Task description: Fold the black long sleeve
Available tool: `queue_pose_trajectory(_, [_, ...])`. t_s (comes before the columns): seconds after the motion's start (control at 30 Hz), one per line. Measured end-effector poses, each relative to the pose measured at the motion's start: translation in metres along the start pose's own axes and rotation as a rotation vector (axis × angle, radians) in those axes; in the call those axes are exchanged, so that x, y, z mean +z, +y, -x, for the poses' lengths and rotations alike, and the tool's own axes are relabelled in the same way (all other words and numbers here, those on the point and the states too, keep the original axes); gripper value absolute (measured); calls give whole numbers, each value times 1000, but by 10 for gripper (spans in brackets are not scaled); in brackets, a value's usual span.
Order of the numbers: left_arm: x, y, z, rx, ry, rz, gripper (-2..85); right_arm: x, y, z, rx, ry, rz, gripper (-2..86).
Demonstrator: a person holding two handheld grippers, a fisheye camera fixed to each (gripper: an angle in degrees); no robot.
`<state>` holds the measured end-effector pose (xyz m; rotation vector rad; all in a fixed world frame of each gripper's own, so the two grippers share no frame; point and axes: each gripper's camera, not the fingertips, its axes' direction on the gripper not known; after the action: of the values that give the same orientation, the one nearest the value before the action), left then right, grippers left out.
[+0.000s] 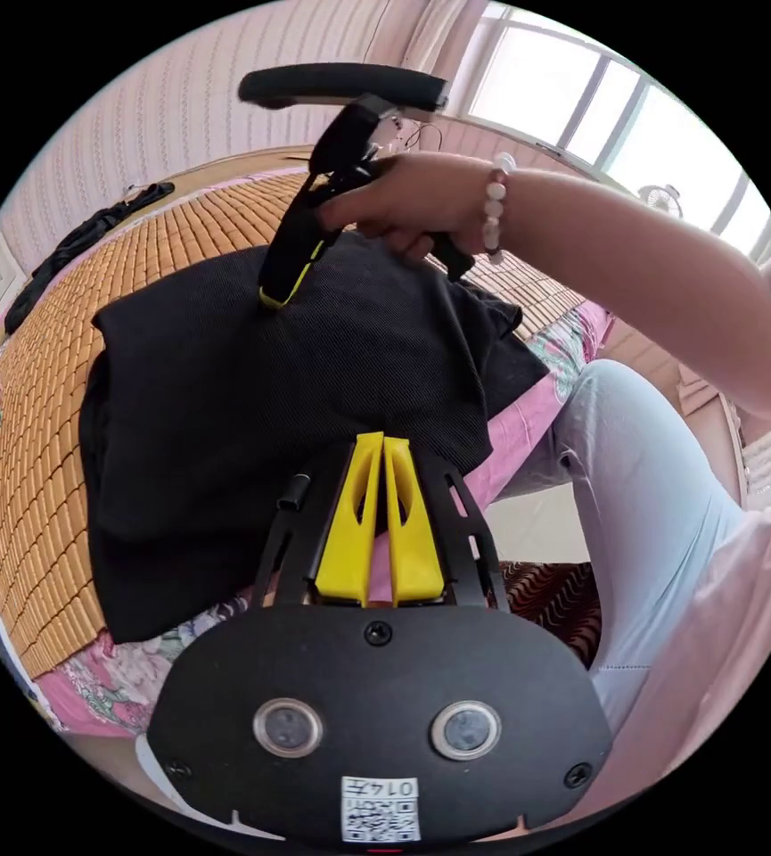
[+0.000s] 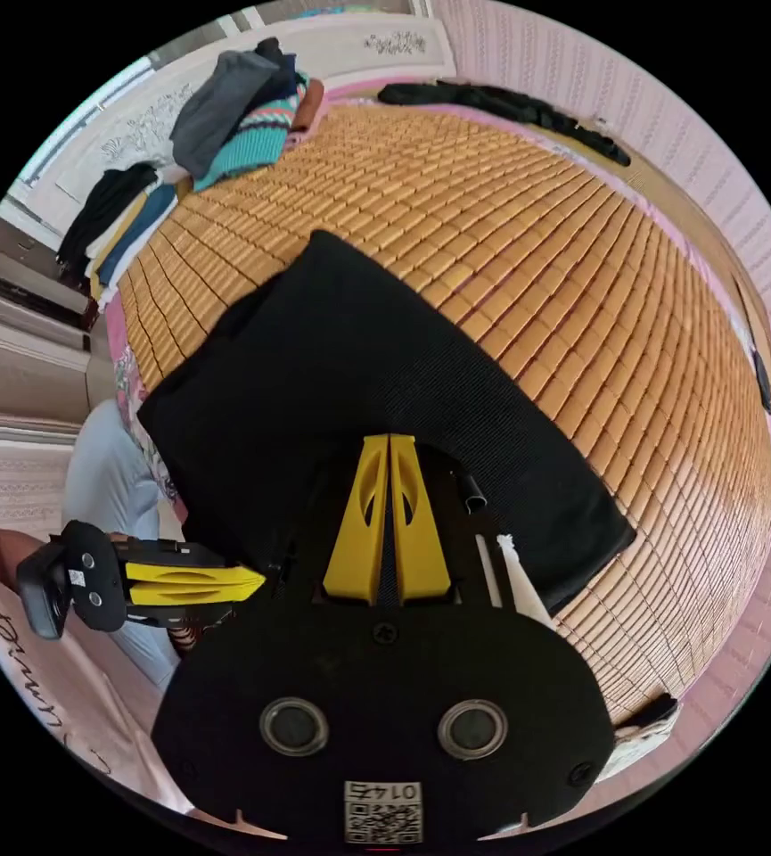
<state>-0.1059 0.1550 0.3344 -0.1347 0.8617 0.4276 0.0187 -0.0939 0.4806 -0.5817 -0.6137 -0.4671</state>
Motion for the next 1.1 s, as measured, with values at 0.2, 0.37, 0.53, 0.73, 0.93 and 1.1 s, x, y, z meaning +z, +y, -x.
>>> queue_pose_trajectory(0.2, [-4, 19, -20, 24, -88, -34, -10, -24, -27, -8, -44, 132, 50, -4])
queue_pose_trajectory(0.37, [9, 38, -30, 78, -65, -61, -9, 1, -37, -45, 34, 81, 82, -4])
queue_pose_trajectory(0.53, [1, 33, -25, 74, 38, -73, 2, -51, 40, -71, 87, -86, -245, 0])
queue_pose_trajectory(0.73, [2, 16, -38, 127, 64, -139, 138, -69, 225, -92, 330, -149, -321, 63])
queue_pose_trajectory(0.93, [32, -15, -68, 243, 87, -111, 180, -28, 310, -107, 556, -178, -105, 107])
queue_pose_trajectory(1.1, [61, -38, -89, 338, 107, -8, 199, -36, 339, -135, 554, -340, -220, 30])
